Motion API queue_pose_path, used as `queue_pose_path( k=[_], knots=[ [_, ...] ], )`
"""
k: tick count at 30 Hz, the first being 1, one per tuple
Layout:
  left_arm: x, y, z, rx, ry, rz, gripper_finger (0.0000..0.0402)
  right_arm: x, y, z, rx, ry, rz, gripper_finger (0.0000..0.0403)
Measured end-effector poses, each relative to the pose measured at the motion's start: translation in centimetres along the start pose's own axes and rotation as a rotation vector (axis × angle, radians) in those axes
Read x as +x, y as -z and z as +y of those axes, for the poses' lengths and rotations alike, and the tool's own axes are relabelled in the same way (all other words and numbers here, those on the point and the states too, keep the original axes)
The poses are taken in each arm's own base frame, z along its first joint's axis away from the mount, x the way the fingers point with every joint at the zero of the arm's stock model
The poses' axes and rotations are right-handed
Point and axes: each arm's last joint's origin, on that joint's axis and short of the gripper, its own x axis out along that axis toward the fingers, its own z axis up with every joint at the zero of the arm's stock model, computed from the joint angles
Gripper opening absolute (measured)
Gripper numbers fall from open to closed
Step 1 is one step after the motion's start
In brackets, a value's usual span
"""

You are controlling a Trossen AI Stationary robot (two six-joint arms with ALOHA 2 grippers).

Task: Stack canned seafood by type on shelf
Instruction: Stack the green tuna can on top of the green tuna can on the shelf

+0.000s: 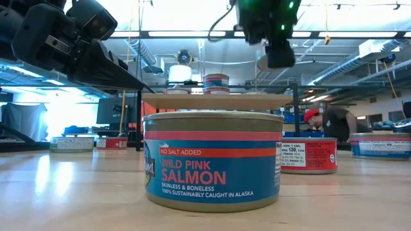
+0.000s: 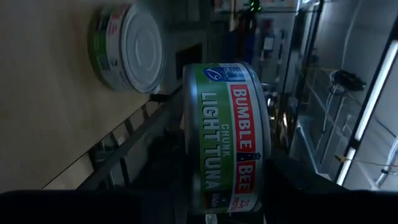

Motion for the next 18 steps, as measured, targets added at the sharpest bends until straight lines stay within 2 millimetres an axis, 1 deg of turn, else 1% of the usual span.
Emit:
queue_pose_path(
  k=[3,6,13,18],
  knots=[
    [0.0,0.0,0.0,0.002,0.0,0.002,0.0006,1.9,0.0,0.2,-0.02,-0.035,0.021,0.0146],
    [0.0,0.0,0.0,0.002,-0.001,0.002,0.0006,3.4,-0.5,0.6,-0.031,-0.098,-0.007,0.0146],
    [0.0,0.0,0.0,0.002,-0.001,0.003,0.0006,5.0,-1.8,-0.1,0.001,-0.132,-0.124,0.0146],
    [0.0,0.0,0.0,0.002,-0.001,0.002,0.0006,6.2,-1.9,-0.4,-0.015,-0.185,-0.152,0.0146]
  ],
)
